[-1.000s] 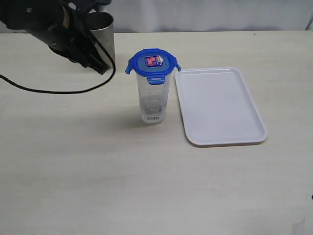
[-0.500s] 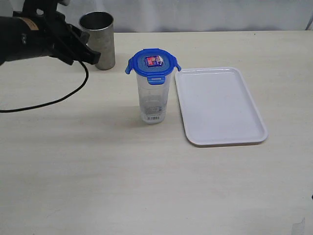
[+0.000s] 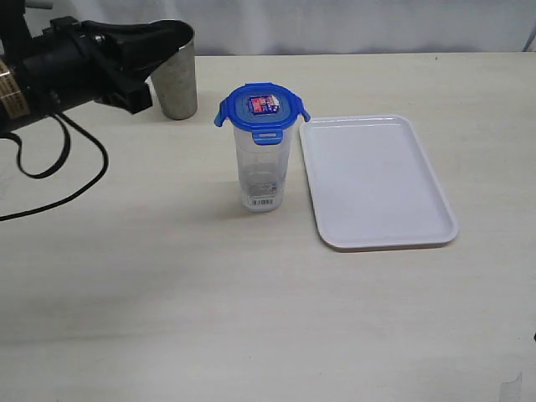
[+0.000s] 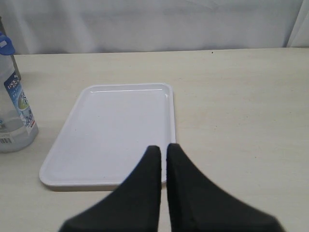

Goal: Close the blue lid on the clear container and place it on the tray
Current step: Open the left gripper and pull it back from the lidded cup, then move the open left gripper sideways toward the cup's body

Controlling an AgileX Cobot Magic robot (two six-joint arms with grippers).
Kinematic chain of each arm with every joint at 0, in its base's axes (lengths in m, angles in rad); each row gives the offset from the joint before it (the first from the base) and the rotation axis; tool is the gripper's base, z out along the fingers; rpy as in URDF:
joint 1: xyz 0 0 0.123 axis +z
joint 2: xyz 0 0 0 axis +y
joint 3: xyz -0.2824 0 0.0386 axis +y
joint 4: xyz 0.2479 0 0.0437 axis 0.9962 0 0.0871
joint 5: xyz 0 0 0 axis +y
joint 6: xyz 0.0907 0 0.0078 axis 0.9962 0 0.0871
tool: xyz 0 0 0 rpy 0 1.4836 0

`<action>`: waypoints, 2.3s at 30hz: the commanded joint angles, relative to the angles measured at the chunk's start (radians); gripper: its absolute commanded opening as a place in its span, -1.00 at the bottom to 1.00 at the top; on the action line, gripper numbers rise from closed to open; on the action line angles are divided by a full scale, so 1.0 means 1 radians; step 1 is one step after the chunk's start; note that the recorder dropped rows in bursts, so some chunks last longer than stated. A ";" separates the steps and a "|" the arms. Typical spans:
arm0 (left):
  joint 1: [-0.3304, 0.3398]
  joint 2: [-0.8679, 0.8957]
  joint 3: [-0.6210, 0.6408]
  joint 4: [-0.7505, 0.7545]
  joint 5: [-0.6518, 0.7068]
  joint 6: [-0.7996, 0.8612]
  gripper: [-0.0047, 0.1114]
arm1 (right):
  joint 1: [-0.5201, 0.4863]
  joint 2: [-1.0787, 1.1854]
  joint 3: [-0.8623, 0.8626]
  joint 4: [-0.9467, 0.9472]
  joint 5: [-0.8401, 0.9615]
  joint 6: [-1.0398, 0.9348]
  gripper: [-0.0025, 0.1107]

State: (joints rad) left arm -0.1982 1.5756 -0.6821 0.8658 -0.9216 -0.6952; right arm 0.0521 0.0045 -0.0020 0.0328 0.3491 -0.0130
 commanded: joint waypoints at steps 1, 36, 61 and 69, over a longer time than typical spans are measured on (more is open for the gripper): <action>0.079 -0.007 0.011 0.223 0.018 -0.133 -0.55 | -0.004 -0.005 0.002 0.005 -0.004 0.001 -0.88; 0.081 0.193 0.029 0.367 0.065 0.207 0.86 | -0.004 -0.005 0.002 0.005 -0.004 0.001 -0.88; 0.002 0.542 -0.142 0.290 -0.213 0.352 0.85 | -0.004 -0.005 0.002 0.005 -0.004 0.001 -0.88; -0.042 0.607 -0.209 0.272 -0.215 0.350 0.85 | -0.004 -0.005 0.002 0.005 -0.004 0.001 -0.88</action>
State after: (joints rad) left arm -0.2252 2.1627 -0.8723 1.1496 -1.1237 -0.3442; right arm 0.0521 0.0045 -0.0020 0.0328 0.3491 -0.0130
